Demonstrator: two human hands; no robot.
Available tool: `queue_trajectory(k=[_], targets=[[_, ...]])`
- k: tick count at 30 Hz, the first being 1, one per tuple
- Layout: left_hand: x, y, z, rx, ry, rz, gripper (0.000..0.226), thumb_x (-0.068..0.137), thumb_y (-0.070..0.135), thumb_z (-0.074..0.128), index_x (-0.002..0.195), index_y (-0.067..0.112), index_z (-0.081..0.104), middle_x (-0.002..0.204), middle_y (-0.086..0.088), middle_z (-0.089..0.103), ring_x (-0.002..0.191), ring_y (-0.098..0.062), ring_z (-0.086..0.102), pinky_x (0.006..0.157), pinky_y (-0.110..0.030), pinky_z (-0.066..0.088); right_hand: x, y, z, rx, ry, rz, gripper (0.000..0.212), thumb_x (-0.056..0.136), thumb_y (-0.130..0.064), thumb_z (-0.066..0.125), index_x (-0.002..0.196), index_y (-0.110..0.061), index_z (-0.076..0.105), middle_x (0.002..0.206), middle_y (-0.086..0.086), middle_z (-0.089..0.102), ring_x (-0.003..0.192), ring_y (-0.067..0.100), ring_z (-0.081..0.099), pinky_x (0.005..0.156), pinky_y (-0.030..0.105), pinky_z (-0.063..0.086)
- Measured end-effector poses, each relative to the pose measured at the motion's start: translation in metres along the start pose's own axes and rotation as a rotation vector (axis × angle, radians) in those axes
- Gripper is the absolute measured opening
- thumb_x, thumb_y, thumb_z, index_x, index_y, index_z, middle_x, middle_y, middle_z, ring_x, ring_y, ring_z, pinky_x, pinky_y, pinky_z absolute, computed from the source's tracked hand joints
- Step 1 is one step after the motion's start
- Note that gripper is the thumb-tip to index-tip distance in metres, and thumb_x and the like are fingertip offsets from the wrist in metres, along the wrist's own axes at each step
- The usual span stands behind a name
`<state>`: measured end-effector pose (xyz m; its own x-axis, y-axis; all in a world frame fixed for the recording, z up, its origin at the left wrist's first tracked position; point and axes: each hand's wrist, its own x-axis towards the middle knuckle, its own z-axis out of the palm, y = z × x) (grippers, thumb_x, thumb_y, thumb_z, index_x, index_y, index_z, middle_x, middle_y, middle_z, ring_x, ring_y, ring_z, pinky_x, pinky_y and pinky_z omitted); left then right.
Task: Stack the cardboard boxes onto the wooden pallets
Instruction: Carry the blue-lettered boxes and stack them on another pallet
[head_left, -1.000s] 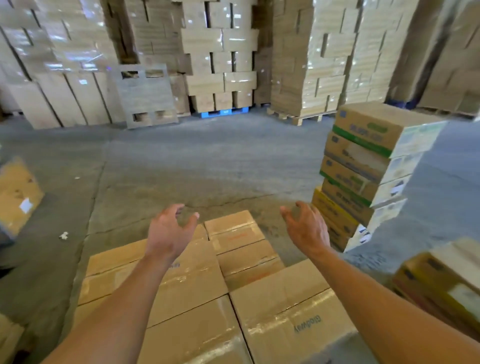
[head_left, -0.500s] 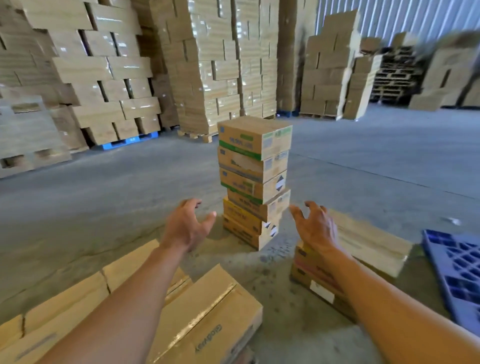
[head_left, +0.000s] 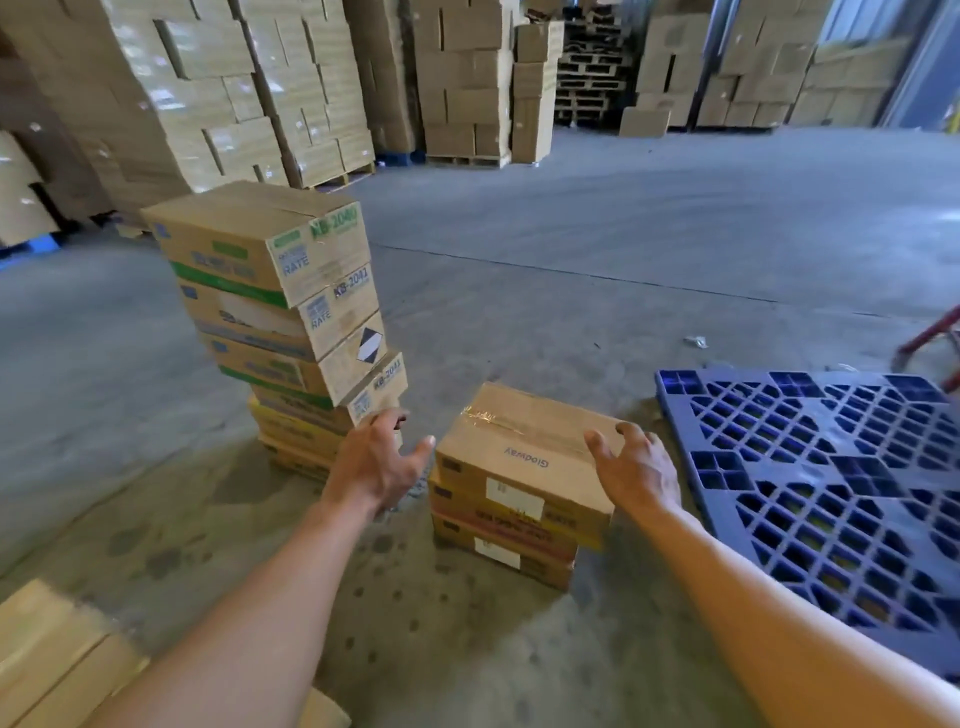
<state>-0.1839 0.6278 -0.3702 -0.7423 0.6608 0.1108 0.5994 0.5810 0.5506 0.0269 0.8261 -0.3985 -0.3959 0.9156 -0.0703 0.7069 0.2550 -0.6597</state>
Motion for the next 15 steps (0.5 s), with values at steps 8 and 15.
queue_trajectory(k=[8, 15], targets=[[0.15, -0.031, 0.119, 0.034, -0.226, 0.039, 0.063, 0.092, 0.047, 0.065, 0.14, 0.008, 0.053, 0.136, -0.017, 0.058, 0.122, -0.033, 0.056, 0.098, -0.04, 0.045, 0.107, 0.054, 0.069, -0.037, -0.002, 0.275, 0.069, 0.098, -0.063, 0.046, 0.151, -0.019, 0.039, 0.153, 0.013, 0.043, 0.138, 0.034, 0.044, 0.108, 0.05, 0.042], [0.268, -0.089, 0.233, 0.082, -0.41, -0.019, 0.067, 0.09, 0.048, 0.065, 0.141, 0.006, 0.051, 0.139, -0.018, 0.054, 0.127, -0.035, 0.051, 0.1, -0.043, 0.043, 0.183, 0.097, 0.161, -0.093, -0.091, 0.558, 0.071, 0.097, -0.063, 0.046, 0.153, -0.02, 0.036, 0.15, 0.013, 0.041, 0.136, 0.034, 0.044, 0.107, 0.046, 0.04]])
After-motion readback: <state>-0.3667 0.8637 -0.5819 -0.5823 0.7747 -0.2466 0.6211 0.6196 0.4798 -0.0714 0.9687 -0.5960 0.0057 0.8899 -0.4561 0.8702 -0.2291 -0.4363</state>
